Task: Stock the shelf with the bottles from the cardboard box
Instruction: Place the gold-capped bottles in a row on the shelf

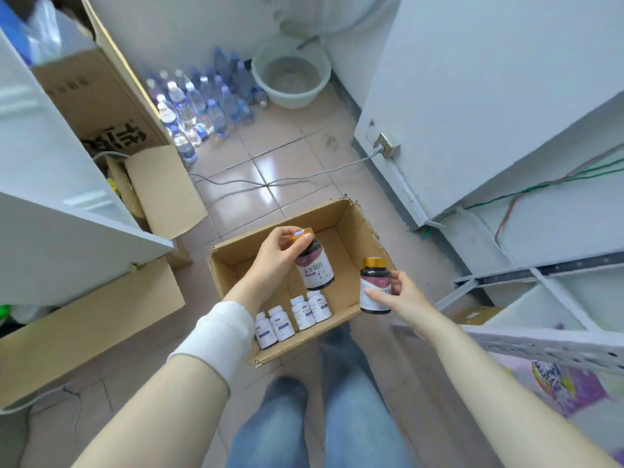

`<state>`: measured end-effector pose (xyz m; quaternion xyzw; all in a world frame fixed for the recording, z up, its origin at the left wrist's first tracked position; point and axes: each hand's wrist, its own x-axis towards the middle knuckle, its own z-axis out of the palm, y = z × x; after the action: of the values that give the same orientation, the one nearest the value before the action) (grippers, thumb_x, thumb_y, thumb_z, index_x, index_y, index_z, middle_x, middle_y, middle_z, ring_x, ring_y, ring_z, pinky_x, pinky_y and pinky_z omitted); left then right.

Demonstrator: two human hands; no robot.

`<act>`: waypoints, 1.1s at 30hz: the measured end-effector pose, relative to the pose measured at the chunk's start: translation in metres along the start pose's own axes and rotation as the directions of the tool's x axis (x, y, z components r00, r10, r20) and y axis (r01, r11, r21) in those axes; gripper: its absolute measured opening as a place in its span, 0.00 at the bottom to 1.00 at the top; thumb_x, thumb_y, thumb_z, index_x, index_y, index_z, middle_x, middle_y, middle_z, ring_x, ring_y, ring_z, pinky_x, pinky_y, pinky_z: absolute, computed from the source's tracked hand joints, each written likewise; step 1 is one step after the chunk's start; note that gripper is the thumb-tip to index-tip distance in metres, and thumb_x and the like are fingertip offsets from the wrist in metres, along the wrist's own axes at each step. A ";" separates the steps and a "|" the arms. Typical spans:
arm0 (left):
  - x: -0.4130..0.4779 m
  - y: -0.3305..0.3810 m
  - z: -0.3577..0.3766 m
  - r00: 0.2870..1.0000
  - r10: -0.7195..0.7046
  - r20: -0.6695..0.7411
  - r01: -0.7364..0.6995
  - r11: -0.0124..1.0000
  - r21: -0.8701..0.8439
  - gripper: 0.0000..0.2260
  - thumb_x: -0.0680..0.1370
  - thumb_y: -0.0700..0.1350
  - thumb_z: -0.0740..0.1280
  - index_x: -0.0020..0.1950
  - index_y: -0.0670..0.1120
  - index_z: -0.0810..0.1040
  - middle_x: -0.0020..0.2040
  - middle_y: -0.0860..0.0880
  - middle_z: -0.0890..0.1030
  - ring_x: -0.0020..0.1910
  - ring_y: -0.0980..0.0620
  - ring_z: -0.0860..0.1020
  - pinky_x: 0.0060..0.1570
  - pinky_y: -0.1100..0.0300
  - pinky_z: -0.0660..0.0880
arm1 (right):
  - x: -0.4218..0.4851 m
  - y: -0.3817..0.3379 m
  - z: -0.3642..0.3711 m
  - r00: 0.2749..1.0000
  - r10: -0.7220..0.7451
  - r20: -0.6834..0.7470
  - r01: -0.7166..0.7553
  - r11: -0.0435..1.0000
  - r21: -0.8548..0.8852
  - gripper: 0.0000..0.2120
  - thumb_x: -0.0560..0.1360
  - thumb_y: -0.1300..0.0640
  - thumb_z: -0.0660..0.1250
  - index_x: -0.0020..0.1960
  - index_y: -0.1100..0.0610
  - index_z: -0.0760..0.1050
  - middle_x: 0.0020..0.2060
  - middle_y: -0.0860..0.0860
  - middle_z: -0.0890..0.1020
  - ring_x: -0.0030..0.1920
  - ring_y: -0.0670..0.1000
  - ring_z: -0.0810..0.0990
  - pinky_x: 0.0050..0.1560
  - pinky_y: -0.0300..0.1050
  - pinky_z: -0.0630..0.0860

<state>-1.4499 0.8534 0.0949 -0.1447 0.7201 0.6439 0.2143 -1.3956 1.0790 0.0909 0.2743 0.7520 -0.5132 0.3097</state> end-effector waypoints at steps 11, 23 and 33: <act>-0.138 0.071 0.075 0.895 0.012 0.445 0.007 0.999 -0.041 0.15 0.80 0.52 0.58 0.57 0.43 0.73 0.53 0.46 0.82 0.48 0.49 0.81 0.52 0.51 0.77 | -0.185 0.056 -0.018 0.944 -0.112 -0.311 0.234 0.891 0.390 0.14 0.74 0.60 0.67 0.59 0.59 0.73 0.50 0.54 0.81 0.49 0.49 0.78 0.49 0.38 0.74; -0.387 0.104 0.282 0.600 0.202 0.774 -0.150 0.979 -0.139 0.07 0.80 0.48 0.60 0.51 0.45 0.73 0.42 0.50 0.82 0.33 0.59 0.82 0.34 0.65 0.79 | -0.432 0.230 -0.090 0.734 -0.045 -0.678 0.494 0.721 0.487 0.13 0.74 0.56 0.68 0.58 0.54 0.73 0.53 0.51 0.82 0.57 0.51 0.79 0.63 0.47 0.72; -0.637 0.075 0.454 0.234 0.251 0.939 -0.278 0.943 -0.183 0.07 0.80 0.47 0.61 0.48 0.45 0.75 0.41 0.50 0.82 0.36 0.55 0.83 0.40 0.62 0.79 | -0.652 0.412 -0.132 0.560 0.019 -0.828 0.652 0.606 0.456 0.33 0.61 0.37 0.73 0.61 0.50 0.73 0.59 0.48 0.81 0.64 0.49 0.75 0.71 0.55 0.63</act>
<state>-0.8787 1.2691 0.4396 0.3937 0.4696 0.6199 0.4901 -0.6897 1.2751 0.3673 0.4061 0.5767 -0.6487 -0.2856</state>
